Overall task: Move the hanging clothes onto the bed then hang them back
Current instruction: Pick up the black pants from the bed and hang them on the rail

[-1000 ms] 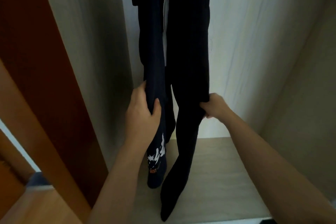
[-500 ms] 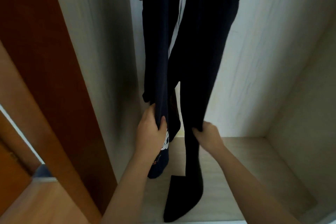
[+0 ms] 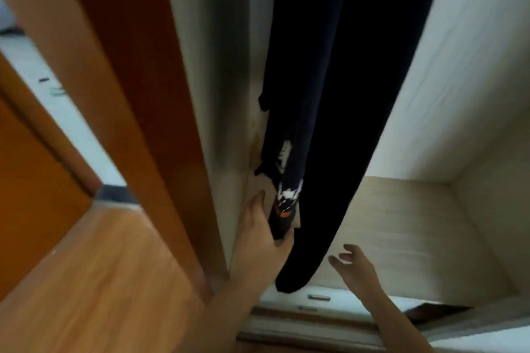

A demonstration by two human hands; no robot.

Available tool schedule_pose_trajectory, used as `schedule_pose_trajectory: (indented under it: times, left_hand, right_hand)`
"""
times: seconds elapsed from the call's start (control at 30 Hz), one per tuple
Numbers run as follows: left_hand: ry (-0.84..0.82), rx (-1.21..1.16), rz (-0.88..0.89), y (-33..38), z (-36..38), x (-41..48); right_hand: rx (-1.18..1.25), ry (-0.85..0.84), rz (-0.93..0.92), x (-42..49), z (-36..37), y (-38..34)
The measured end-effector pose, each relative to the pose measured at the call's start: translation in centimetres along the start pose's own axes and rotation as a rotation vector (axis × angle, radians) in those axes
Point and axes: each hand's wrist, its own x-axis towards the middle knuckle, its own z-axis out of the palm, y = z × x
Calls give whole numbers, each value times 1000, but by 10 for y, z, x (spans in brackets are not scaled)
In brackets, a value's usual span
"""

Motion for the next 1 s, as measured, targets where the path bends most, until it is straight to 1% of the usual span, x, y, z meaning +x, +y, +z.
schedule_pose_trajectory:
  times: [0.07, 0.13, 0.2, 0.27, 0.33, 0.4, 0.47, 0.57, 0.67, 0.77, 0.83, 0.9, 1.0]
  left_hand:
    - [-39, 23, -88, -19, 7, -28]
    - [-87, 48, -187, -40, 7, -52]
    - [-135, 81, -276, -62, -1, -72]
    - [-193, 53, -347, -87, -12, -93]
    - [-201, 27, -417, -111, -28, -113]
    - [-193, 41, -564, -135, -45, -135]
    - [-132, 47, -708, -163, -62, -162]
    - [27, -7, -896, -206, -90, -216]
    - [237, -90, -1153, -260, -114, -283]
    - [586, -299, -1409, -297, -133, -353]
    - [855, -518, -1542, -304, -148, -390]
    - [1048, -667, -1649, -312, -163, -427]
    - [1145, -731, -1735, -323, -185, -476]
  right_hand:
    - [-87, -78, 69, -1, 19, 18]
    - [-189, -158, 85, -2, 37, 30]
    - [-312, -241, 77, -1, 55, 35]
    - [-462, -349, 30, -2, 76, 35]
    - [-592, -453, -1, -5, 97, 30]
    - [-662, -537, -4, -9, 121, 27]
    - [-784, -649, -27, -14, 145, 21]
    - [-915, -785, -61, -24, 188, 4]
    - [-973, -910, -126, -63, 235, -35]
    - [-942, -954, -268, -103, 290, -65]
    - [-987, -991, -336, -131, 328, -80]
    - [-1036, -1019, -419, -158, 367, -92]
    - [-1131, -1075, -450, -195, 418, -108]
